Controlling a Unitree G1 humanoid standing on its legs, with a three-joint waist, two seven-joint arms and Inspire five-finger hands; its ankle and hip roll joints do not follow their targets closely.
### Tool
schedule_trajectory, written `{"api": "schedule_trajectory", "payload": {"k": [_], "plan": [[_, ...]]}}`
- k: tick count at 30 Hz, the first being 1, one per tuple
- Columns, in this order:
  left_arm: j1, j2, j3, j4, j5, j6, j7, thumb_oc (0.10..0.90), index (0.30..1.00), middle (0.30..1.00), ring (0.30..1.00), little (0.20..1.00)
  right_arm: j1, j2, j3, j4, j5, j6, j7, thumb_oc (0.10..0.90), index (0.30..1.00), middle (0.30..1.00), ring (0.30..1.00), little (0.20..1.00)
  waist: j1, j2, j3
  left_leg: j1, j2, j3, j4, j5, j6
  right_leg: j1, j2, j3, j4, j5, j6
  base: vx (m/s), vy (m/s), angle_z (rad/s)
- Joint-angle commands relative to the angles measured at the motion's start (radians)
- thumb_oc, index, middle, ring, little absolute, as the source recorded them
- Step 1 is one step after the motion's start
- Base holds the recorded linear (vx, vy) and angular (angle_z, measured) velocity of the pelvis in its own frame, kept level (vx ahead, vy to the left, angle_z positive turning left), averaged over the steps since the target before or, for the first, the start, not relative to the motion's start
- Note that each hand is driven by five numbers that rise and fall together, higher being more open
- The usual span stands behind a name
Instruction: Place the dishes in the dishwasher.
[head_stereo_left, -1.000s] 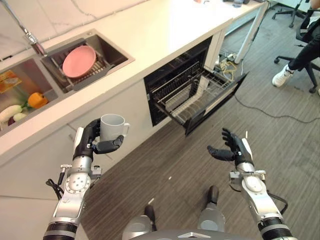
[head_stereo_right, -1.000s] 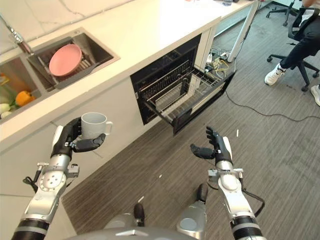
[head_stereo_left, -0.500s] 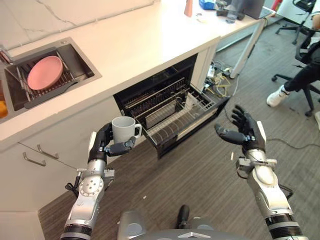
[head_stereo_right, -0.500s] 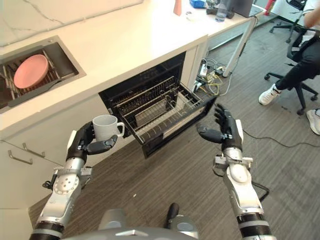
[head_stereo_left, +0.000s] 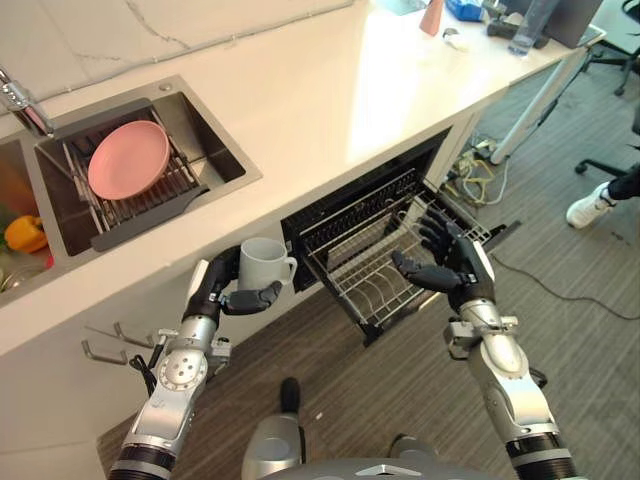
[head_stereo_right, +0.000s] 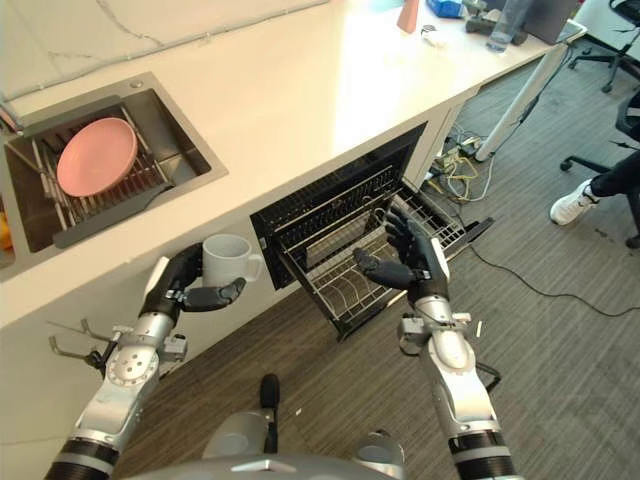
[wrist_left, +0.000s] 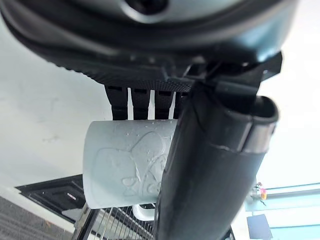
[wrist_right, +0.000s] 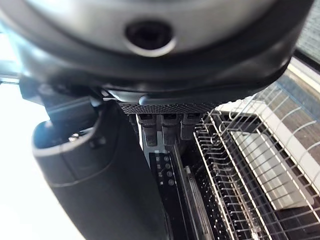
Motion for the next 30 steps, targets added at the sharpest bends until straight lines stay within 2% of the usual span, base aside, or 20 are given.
{"api": "schedule_trajectory", "payload": {"k": [1, 4, 8, 11, 16, 20, 24, 26, 30], "plan": [[-0.11, 0.053, 0.066, -0.131, 0.012, -0.102, 0.042, 0.4, 0.3, 0.3, 0.3, 0.3, -0.062, -0.027, -0.017, -0.042, 0.061, -0.078, 0.016, 0.8, 0.9, 0.9, 0.9, 0.9, -0.005, 0.015, -0.091, 0.027, 0.049, -0.027, 0.048, -0.102, -0.065, -0.103, -0.016, 0.013, 0.046, -0.056, 0.064, 0.09, 0.07, -0.36], [-0.154, 0.049, 0.028, -0.121, -0.005, -0.104, 0.028, 0.4, 0.3, 0.3, 0.3, 0.3, -0.058, -0.027, -0.009, -0.049, 0.118, -0.072, 0.041, 0.8, 0.9, 0.9, 0.9, 0.9, -0.025, 0.005, -0.093, 0.04, 0.036, -0.031, 0.03, -0.102, -0.068, -0.105, 0.013, 0.046, -0.081, -0.047, 0.063, 0.1, 0.025, -0.19], [-0.172, 0.025, -0.006, -0.1, -0.027, -0.101, 0.002, 0.4, 0.3, 0.3, 0.3, 0.3, -0.038, -0.026, 0.009, -0.071, 0.165, -0.067, 0.066, 0.8, 0.9, 0.9, 0.9, 0.9, -0.031, -0.014, -0.125, 0.068, 0.042, -0.01, -0.011, -0.097, -0.082, -0.049, 0.016, 0.007, -0.198, -0.012, 0.068, 0.12, -0.051, 0.18], [-0.186, 0.019, -0.025, -0.094, -0.051, -0.095, -0.012, 0.4, 0.3, 0.3, 0.3, 0.3, -0.03, -0.033, 0.02, -0.08, 0.201, -0.063, 0.077, 0.8, 0.9, 0.9, 0.9, 0.9, -0.037, -0.015, -0.139, 0.085, 0.056, -0.006, -0.024, -0.095, -0.094, -0.023, 0.027, -0.002, -0.238, -0.01, 0.065, 0.11, -0.085, 0.12], [-0.214, 0.0, -0.058, -0.083, -0.132, -0.097, -0.049, 0.4, 0.3, 0.3, 0.3, 0.3, -0.016, -0.041, 0.054, -0.089, 0.291, -0.044, 0.113, 0.8, 0.9, 0.9, 0.9, 0.9, -0.055, -0.004, -0.166, 0.129, 0.081, 0.004, -0.061, -0.087, -0.118, 0.024, 0.057, -0.001, -0.308, -0.014, 0.059, 0.1, -0.058, -0.11], [-0.243, -0.007, -0.068, -0.081, -0.16, -0.102, -0.058, 0.4, 0.3, 0.3, 0.3, 0.3, -0.006, -0.038, 0.085, -0.101, 0.353, -0.032, 0.146, 0.8, 0.9, 0.9, 0.9, 0.9, -0.066, 0.007, -0.178, 0.151, 0.097, 0.02, -0.07, -0.084, -0.131, 0.029, 0.067, 0.005, -0.315, -0.022, 0.059, 0.08, -0.057, -0.17], [-0.253, -0.007, -0.075, -0.079, -0.164, -0.106, -0.064, 0.4, 0.3, 0.3, 0.3, 0.3, -0.002, -0.039, 0.094, -0.1, 0.375, -0.027, 0.16, 0.8, 0.9, 0.9, 0.9, 0.9, -0.069, 0.009, -0.181, 0.156, 0.101, 0.024, -0.072, -0.084, -0.134, 0.031, 0.07, 0.009, -0.315, -0.025, 0.06, 0.02, -0.016, -0.15], [-0.31, -0.013, -0.112, -0.06, -0.18, -0.106, -0.065, 0.4, 0.3, 0.3, 0.3, 0.3, 0.001, -0.039, 0.126, -0.114, 0.444, -0.019, 0.18, 0.8, 0.9, 0.9, 0.9, 0.9, -0.083, 0.021, -0.189, 0.173, 0.108, 0.037, -0.079, -0.084, -0.139, 0.036, 0.077, 0.016, -0.315, -0.033, 0.058, 0.06, -0.037, -0.02], [-0.36, -0.01, -0.142, -0.045, -0.193, -0.109, -0.072, 0.4, 0.3, 0.3, 0.3, 0.3, -0.001, -0.05, 0.135, -0.123, 0.478, -0.011, 0.193, 0.8, 0.9, 0.9, 0.9, 0.9, -0.099, 0.034, -0.195, 0.185, 0.111, 0.046, -0.083, -0.086, -0.14, 0.038, 0.081, 0.026, -0.315, -0.037, 0.057, 0.04, -0.019, -0.02]]}}
